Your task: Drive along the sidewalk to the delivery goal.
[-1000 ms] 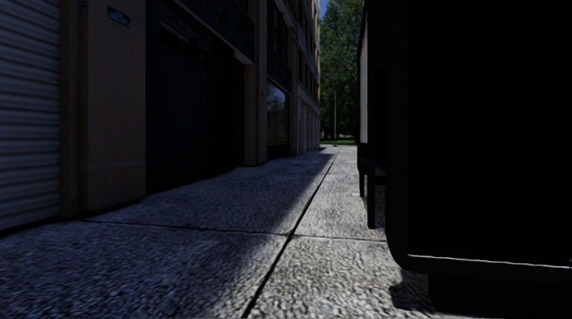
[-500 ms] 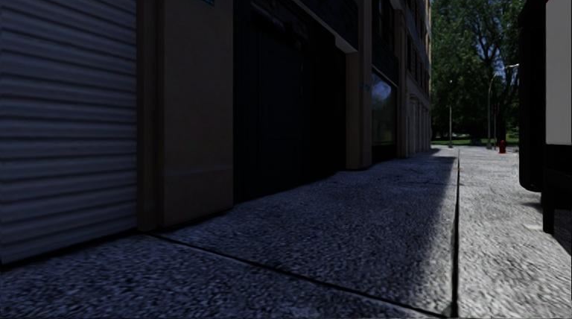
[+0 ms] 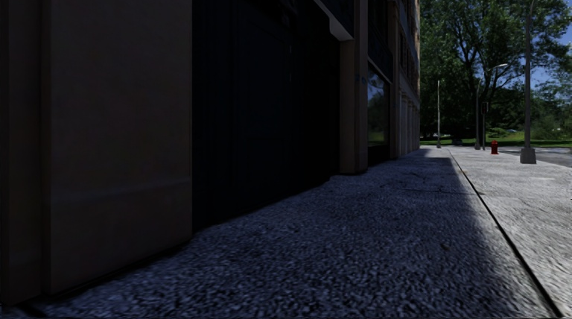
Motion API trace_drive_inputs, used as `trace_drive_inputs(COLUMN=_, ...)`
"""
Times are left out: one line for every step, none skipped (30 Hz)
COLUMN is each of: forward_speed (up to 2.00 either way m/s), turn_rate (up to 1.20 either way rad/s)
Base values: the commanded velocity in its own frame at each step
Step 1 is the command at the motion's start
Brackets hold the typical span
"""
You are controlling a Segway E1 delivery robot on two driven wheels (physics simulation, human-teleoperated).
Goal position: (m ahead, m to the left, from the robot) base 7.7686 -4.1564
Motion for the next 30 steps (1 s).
trace_drive_inputs(forward_speed=1.98, turn_rate=0.00)
trace_drive_inputs(forward_speed=1.98, turn_rate=0.00)
trace_drive_inputs(forward_speed=1.98, turn_rate=0.00)
trace_drive_inputs(forward_speed=1.98, turn_rate=0.00)
trace_drive_inputs(forward_speed=1.98, turn_rate=-0.36)
trace_drive_inputs(forward_speed=1.98, turn_rate=-0.36)
trace_drive_inputs(forward_speed=1.98, turn_rate=-0.90)
trace_drive_inputs(forward_speed=1.98, turn_rate=-1.20)
trace_drive_inputs(forward_speed=1.98, turn_rate=-1.20)
trace_drive_inputs(forward_speed=1.98, turn_rate=-1.20)
trace_drive_inputs(forward_speed=1.98, turn_rate=-1.20)
trace_drive_inputs(forward_speed=1.98, turn_rate=-1.20)
trace_drive_inputs(forward_speed=1.98, turn_rate=-1.20)
trace_drive_inputs(forward_speed=1.98, turn_rate=-1.20)
trace_drive_inputs(forward_speed=1.98, turn_rate=-1.20)
trace_drive_inputs(forward_speed=1.98, turn_rate=-1.20)
trace_drive_inputs(forward_speed=1.98, turn_rate=-1.20)
trace_drive_inputs(forward_speed=1.98, turn_rate=-1.20)
trace_drive_inputs(forward_speed=1.98, turn_rate=-1.20)
trace_drive_inputs(forward_speed=1.98, turn_rate=-1.13)
trace_drive_inputs(forward_speed=1.98, turn_rate=-1.13)
trace_drive_inputs(forward_speed=1.98, turn_rate=-1.05)
trace_drive_inputs(forward_speed=1.98, turn_rate=-1.03)
trace_drive_inputs(forward_speed=1.98, turn_rate=-0.97)
trace_drive_inputs(forward_speed=1.98, turn_rate=-0.22)
trace_drive_inputs(forward_speed=1.98, turn_rate=-0.22)
trace_drive_inputs(forward_speed=1.98, turn_rate=-0.11)
trace_drive_inputs(forward_speed=1.98, turn_rate=-0.06)
trace_drive_inputs(forward_speed=1.98, turn_rate=-0.05)
trace_drive_inputs(forward_speed=1.98, turn_rate=-0.05)
